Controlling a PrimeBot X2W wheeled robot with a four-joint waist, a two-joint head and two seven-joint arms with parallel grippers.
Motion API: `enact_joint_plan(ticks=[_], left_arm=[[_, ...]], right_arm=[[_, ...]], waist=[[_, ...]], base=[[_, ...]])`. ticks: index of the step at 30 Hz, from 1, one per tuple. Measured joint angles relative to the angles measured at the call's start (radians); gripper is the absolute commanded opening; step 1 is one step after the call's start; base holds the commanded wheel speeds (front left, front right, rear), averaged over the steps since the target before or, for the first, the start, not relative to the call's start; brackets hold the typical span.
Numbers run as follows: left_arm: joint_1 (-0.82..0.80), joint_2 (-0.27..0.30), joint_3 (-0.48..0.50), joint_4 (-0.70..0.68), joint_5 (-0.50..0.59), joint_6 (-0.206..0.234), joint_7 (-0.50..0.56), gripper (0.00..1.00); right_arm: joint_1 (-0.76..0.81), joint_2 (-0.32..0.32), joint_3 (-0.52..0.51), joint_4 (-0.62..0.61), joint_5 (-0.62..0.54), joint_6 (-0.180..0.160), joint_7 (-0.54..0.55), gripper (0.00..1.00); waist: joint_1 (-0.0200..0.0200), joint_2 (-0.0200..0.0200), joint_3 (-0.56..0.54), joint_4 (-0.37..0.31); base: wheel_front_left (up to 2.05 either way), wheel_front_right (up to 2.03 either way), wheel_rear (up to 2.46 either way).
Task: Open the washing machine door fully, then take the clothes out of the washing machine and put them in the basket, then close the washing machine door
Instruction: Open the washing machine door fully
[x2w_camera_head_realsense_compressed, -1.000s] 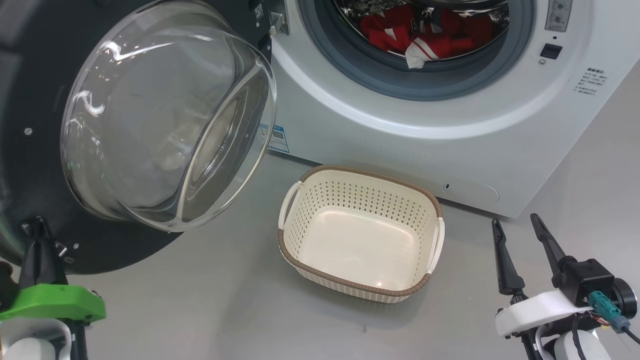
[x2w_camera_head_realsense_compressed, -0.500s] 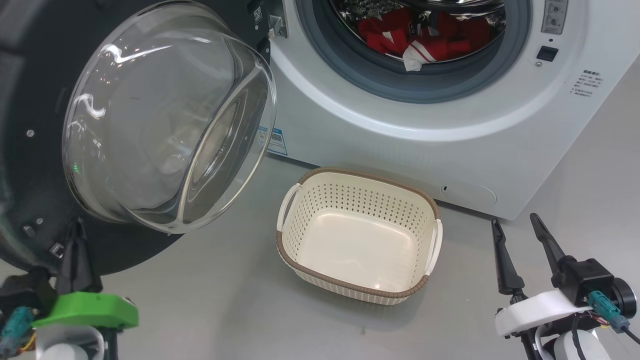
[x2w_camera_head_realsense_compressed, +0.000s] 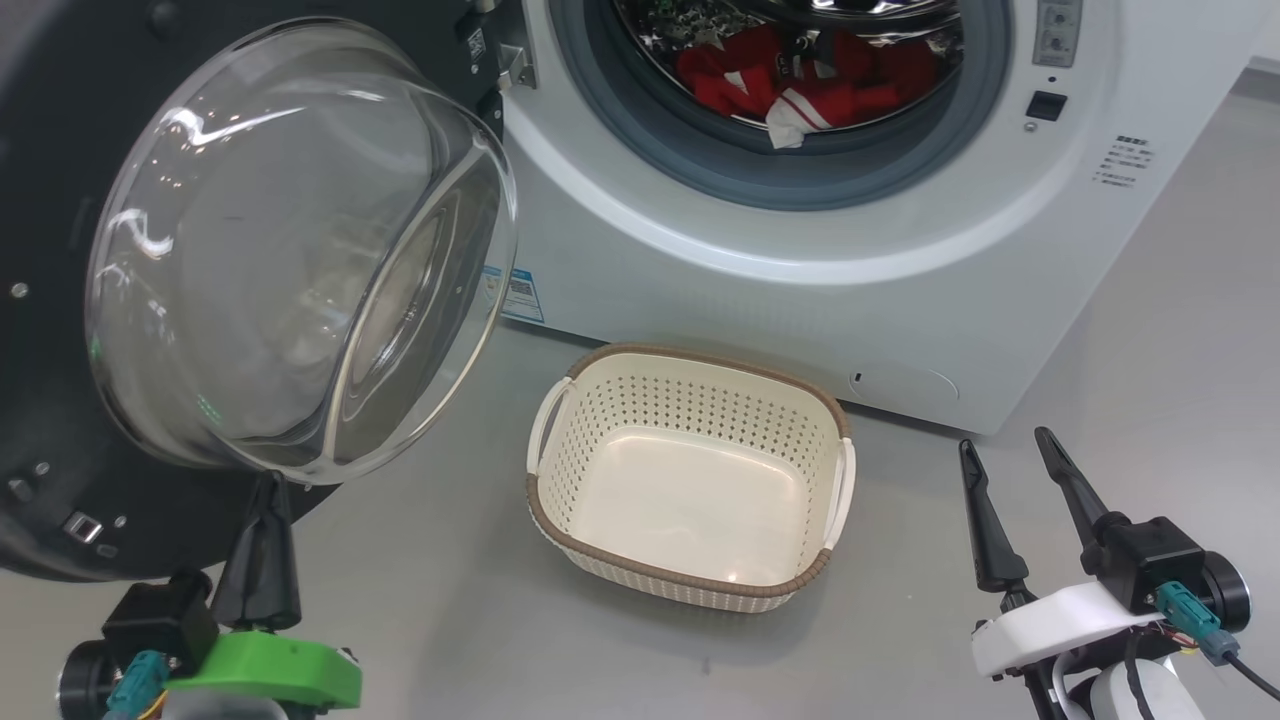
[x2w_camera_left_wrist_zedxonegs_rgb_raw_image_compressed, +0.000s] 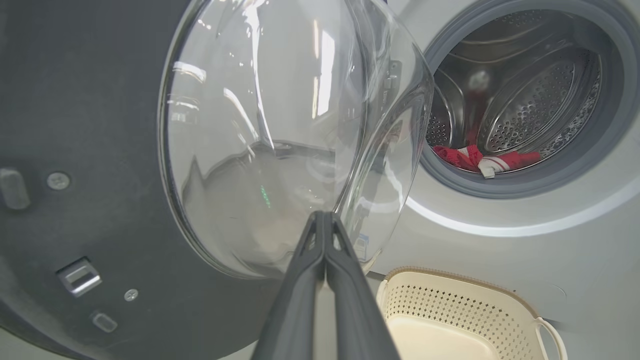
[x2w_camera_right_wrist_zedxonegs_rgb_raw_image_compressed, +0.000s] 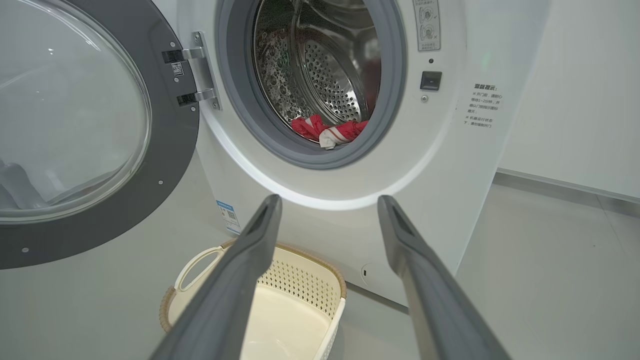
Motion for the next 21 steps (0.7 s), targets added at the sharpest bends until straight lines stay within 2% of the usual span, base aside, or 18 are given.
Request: enact_joint_plan(ticks=[6, 7, 9, 10, 11, 21], left_arm=[[0.001, -0.009, -0.034, -0.02, 0.005, -0.025, 0.0, 0.0], [0.001, -0.01, -0.038, -0.02, 0.011, -0.025, 0.0, 0.02], [0.002, -0.012, -0.043, -0.021, 0.021, -0.025, 0.0, 0.49], [0.002, -0.012, -0.047, -0.021, 0.025, -0.026, 0.0, 0.88], [0.002, -0.012, -0.05, -0.021, 0.028, -0.026, 0.0, 1.0], [0.002, -0.013, -0.056, -0.021, 0.044, -0.026, 0.0, 1.0]], right_arm=[[-0.012, 0.0, 0.017, -0.009, 0.001, 0.0, 0.0, 1.0], [-0.016, 0.0, 0.021, -0.011, 0.002, 0.0, 0.0, 1.0], [-0.021, 0.0, 0.028, -0.016, 0.006, 0.0, 0.0, 1.0], [-0.021, 0.0, 0.03, -0.018, 0.011, 0.0, 0.0, 1.0], [-0.021, 0.0, 0.034, -0.02, 0.012, 0.0, 0.0, 1.0], [-0.021, -0.001, 0.057, -0.033, 0.038, -0.011, 0.0, 1.0]], waist=[[0.0, 0.0, 0.0, -0.035], [0.0, 0.0, 0.001, -0.041], [0.0, 0.0, 0.002, -0.055], [0.0, 0.0, 0.002, -0.062], [0.0, 0.0, 0.002, -0.07], [0.0, 0.0, 0.009, -0.147]], base=[[0.0, 0.0, 0.0], [0.0, 0.0, 0.0], [0.0, 0.0, 0.0], [0.0, 0.0, 0.0], [0.0, 0.0, 0.0], [0.0, 0.0, 0.0]])
